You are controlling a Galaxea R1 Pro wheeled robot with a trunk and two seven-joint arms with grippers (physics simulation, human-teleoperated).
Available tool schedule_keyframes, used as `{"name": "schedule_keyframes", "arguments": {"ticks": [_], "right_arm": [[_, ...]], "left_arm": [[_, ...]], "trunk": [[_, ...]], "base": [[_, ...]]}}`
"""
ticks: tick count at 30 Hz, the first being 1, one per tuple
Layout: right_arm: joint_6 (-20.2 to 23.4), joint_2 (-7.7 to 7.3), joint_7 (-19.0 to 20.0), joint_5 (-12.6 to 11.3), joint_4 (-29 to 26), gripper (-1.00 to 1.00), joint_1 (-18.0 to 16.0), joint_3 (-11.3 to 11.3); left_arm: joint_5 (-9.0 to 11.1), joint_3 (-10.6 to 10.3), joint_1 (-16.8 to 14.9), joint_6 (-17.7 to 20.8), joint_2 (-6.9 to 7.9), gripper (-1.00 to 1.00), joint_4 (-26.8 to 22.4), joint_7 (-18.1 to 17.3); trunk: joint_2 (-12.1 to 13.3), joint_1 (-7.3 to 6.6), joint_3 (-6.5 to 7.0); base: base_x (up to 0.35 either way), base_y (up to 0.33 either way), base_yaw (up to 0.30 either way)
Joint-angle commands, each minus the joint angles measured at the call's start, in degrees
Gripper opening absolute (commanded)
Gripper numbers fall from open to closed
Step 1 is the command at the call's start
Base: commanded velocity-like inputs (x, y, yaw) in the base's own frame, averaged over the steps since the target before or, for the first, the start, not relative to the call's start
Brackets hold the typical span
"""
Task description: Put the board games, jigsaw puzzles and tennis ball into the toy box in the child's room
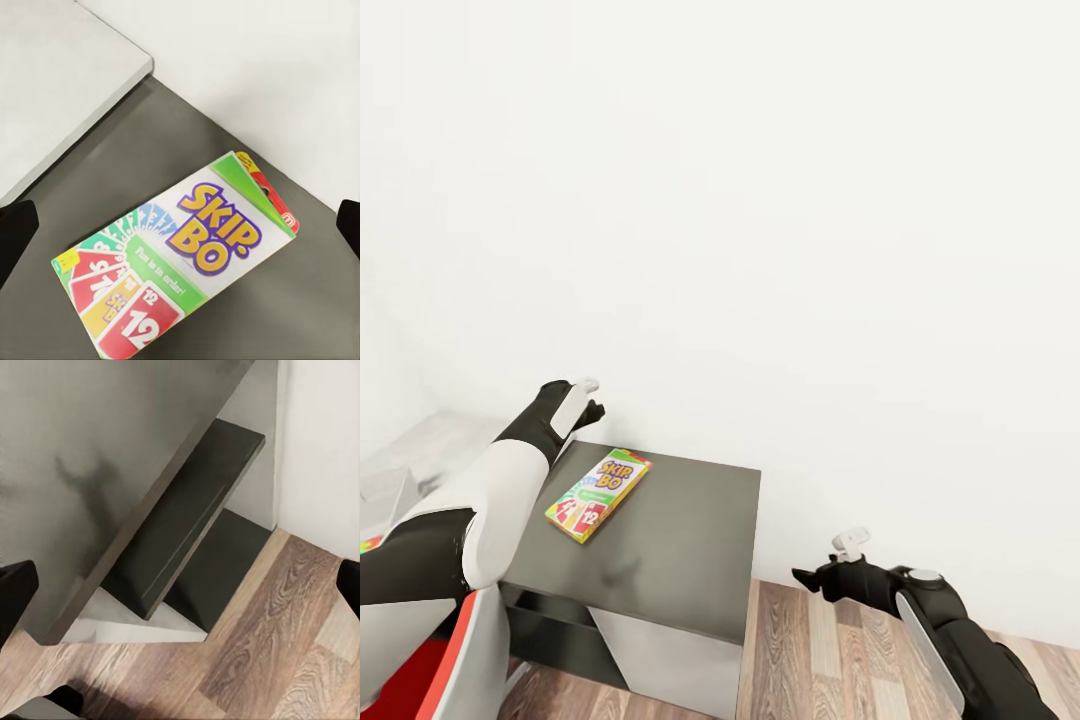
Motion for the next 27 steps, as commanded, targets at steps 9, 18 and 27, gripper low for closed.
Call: {"name": "schedule_keyframes", "arguments": {"ticks": [9, 18, 27], "right_arm": [[-2.44, -0.1, 6.36, -0.36, -0.46, 1.0, -0.02, -0.86], [-3.78, -0.08, 7.44, -0.32, -0.37, 1.0, -0.05, -1.48], [-3.88, -0.22, 8.38, -0.63, -0.49, 1.0, -0.03, -1.79]], "left_arm": [[0.6, 0.02, -0.04, -0.84, -0.01, 1.0, 0.04, 0.39], [0.49, -0.04, 0.04, -0.91, 0.05, 1.0, 0.05, 0.38], [0.35, -0.05, 0.23, -0.98, 0.07, 1.0, 0.04, 0.36]], "trunk": [[-3.73, 2.01, -1.73], [-7.34, 3.98, -3.34], [-10.95, 5.96, -4.96]], "base": [[0.0, 0.0, 0.0], [0.0, 0.0, 0.0], [0.0, 0.0, 0.0]]}}
